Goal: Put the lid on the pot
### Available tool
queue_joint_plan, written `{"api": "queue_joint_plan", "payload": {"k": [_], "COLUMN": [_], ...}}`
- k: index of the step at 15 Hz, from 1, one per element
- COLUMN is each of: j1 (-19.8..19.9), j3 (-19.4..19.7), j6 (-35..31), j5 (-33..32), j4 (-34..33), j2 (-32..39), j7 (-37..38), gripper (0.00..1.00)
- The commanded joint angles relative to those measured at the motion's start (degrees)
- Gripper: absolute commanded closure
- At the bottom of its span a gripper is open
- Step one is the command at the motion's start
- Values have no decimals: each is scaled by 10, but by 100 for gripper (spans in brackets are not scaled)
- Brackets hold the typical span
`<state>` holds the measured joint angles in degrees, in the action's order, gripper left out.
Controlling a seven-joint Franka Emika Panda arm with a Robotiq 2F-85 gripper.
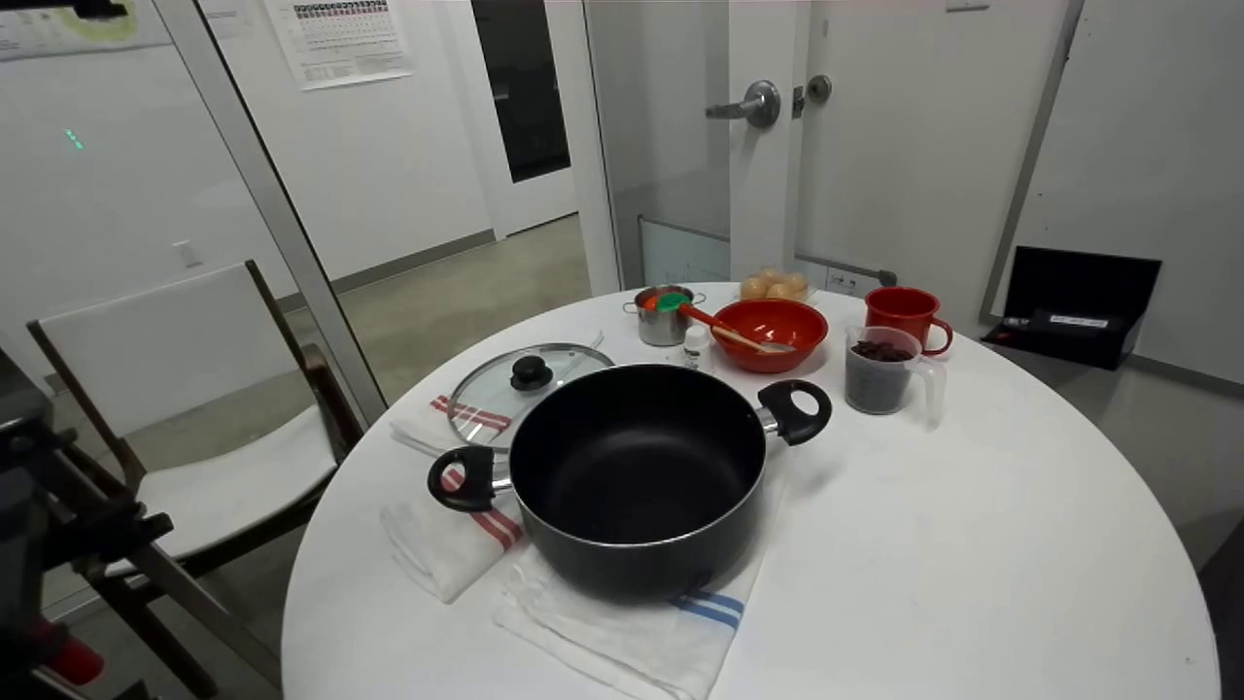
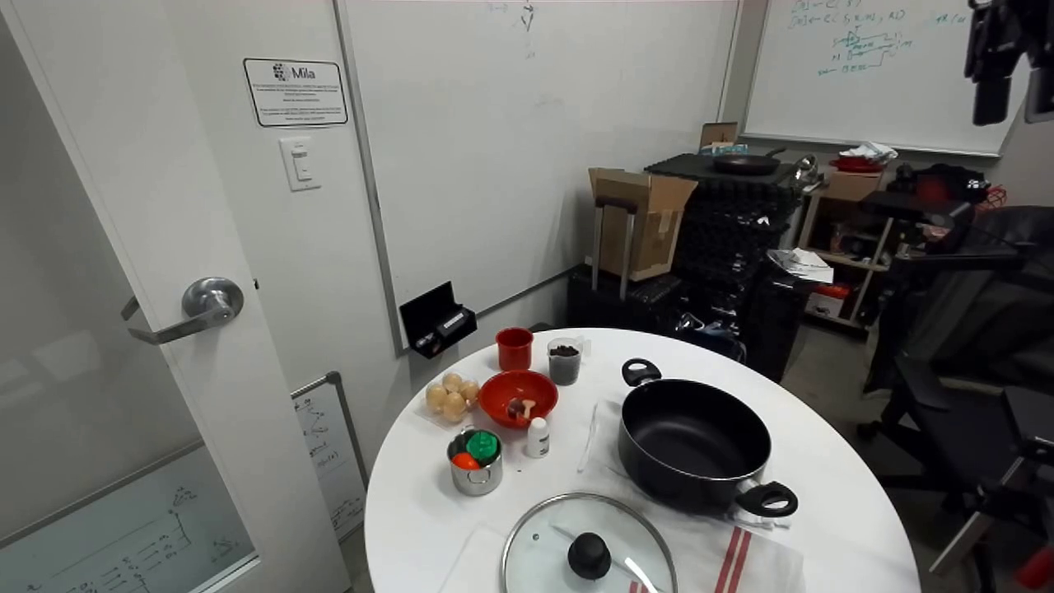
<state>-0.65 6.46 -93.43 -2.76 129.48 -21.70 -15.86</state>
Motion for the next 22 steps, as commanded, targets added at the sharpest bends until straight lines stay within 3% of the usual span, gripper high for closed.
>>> {"api": "queue_joint_plan", "payload": {"k": [1,8,16,17,18,22], "j1": [-12,-29,-72,-80,-66,-69], "j3": [-37,-87,-102,-101,-104,-104], "j6": [-25,-94,-136,-135,-140,-140], "j5": [-24,-74,-124,-135,-114,-115], "j4": [-91,-223,-356,-365,-321,-328], "j2": [138,346,543,558,517,531], "j7": [13,50,76,75,65,66], "gripper": [0,0,0,0,0,0]}}
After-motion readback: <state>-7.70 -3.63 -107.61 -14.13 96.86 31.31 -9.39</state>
